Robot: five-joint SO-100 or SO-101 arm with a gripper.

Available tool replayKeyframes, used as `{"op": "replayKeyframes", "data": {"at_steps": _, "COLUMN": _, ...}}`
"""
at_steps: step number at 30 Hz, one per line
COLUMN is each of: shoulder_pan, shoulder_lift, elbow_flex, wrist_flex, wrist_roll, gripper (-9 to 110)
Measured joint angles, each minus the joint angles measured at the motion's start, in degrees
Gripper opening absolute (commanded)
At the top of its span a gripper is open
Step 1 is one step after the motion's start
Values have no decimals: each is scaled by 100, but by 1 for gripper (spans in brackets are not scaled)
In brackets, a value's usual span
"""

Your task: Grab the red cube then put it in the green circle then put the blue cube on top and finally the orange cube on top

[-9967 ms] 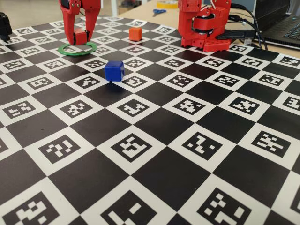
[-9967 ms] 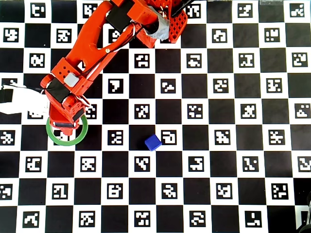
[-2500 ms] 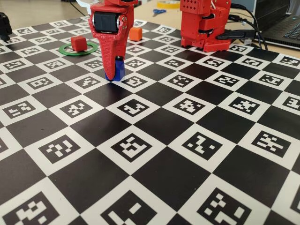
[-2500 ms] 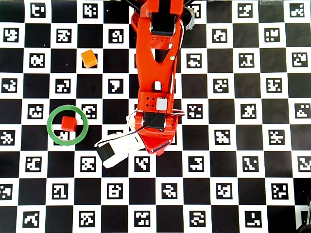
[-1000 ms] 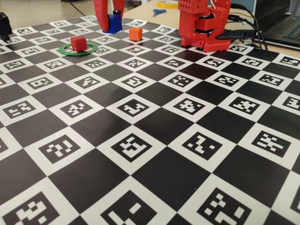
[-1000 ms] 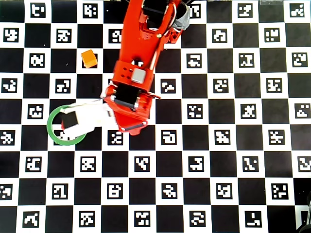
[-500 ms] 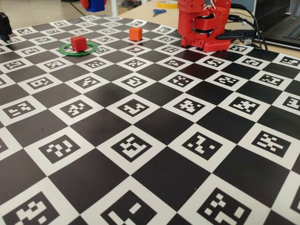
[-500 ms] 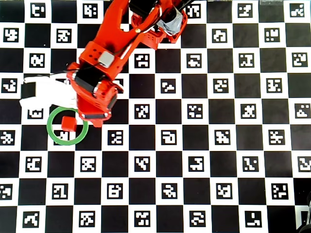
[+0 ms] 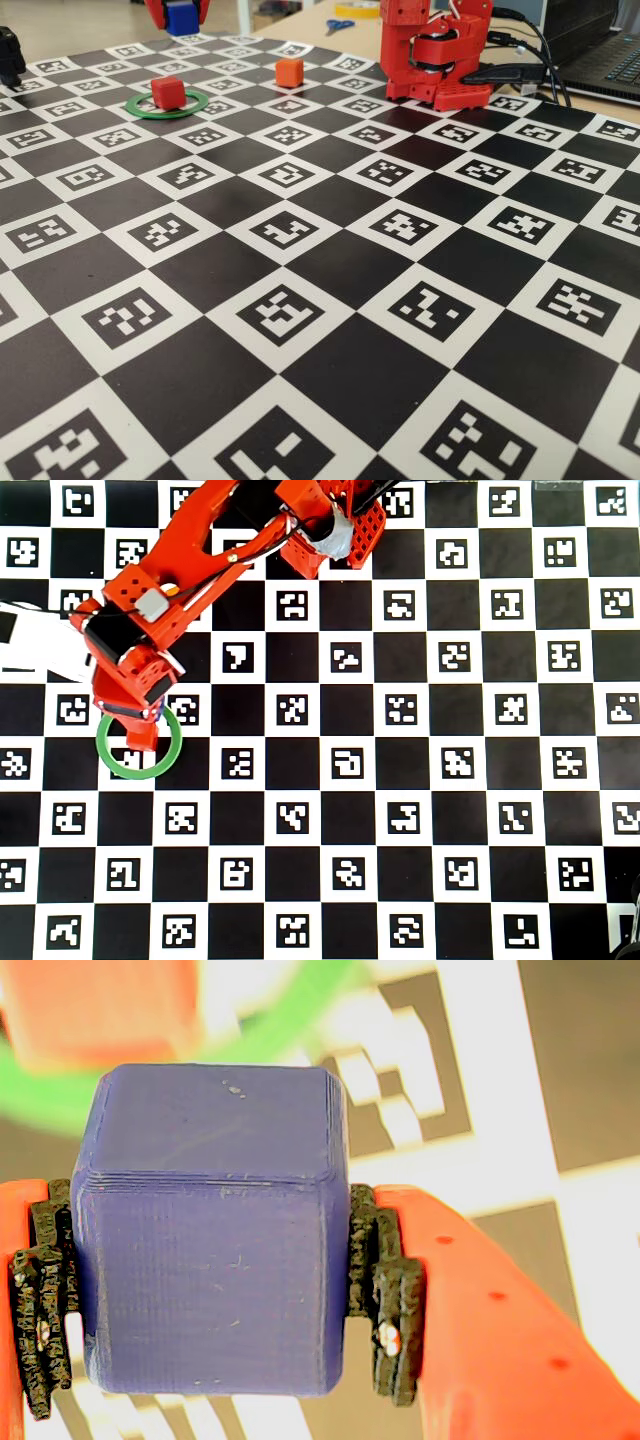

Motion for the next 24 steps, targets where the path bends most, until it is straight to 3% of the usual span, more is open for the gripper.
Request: {"op": "replayKeyframes", "data": {"at_steps": 24, "shoulder_pan": -246, "shoulder_lift": -475, "elbow_flex": 9, "wrist_flex": -879, "wrist_roll": 26, "gripper": 9}}
